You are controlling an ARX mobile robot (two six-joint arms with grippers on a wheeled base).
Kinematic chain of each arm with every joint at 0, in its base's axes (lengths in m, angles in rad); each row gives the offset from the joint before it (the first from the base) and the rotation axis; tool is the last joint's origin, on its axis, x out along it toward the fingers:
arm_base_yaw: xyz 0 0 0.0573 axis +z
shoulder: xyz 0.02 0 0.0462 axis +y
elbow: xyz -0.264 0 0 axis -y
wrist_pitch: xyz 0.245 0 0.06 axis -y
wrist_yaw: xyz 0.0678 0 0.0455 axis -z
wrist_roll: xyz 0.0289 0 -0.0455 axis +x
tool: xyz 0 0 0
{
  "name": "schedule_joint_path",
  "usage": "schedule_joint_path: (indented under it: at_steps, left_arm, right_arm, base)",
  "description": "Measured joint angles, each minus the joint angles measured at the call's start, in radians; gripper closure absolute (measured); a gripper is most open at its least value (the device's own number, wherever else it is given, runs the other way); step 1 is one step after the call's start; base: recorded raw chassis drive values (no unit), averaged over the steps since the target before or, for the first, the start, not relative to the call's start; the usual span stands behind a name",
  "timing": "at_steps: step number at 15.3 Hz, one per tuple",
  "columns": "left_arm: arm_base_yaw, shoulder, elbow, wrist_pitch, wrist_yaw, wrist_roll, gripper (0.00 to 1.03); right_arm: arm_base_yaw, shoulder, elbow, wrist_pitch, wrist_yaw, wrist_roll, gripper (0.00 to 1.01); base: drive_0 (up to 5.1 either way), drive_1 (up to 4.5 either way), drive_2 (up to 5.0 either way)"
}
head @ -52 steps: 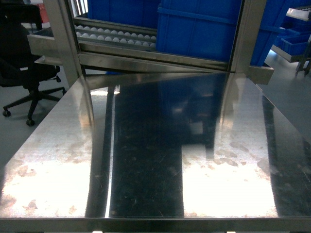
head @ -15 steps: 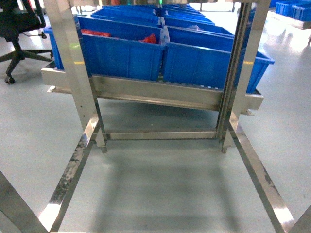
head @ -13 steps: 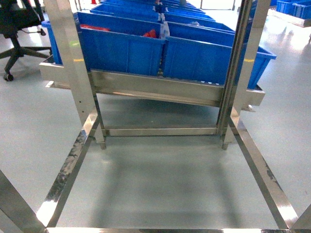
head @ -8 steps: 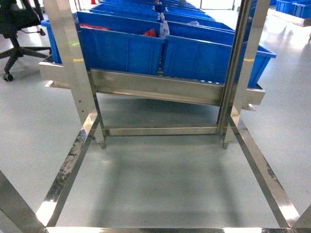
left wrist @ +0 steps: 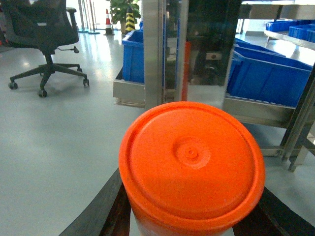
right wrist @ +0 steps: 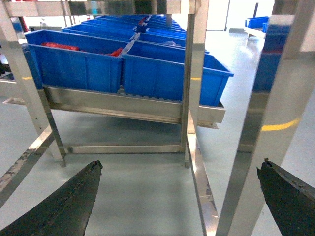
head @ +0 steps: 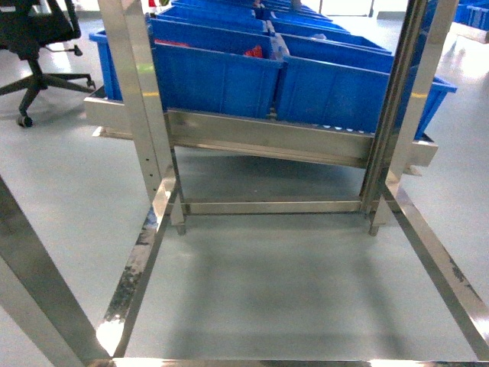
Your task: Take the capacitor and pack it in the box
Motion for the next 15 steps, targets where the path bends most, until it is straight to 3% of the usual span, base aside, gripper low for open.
schedule_joint_path:
  at_steps: [15]
  left_arm:
    - [0.000,0.000,0.000,0.004,0.000,0.000,0.59]
  right_arm:
    - [0.000,0.000,0.000,0.002,0.000,0.000,0.03]
  base:
    - [-5.0,2.48,2.5]
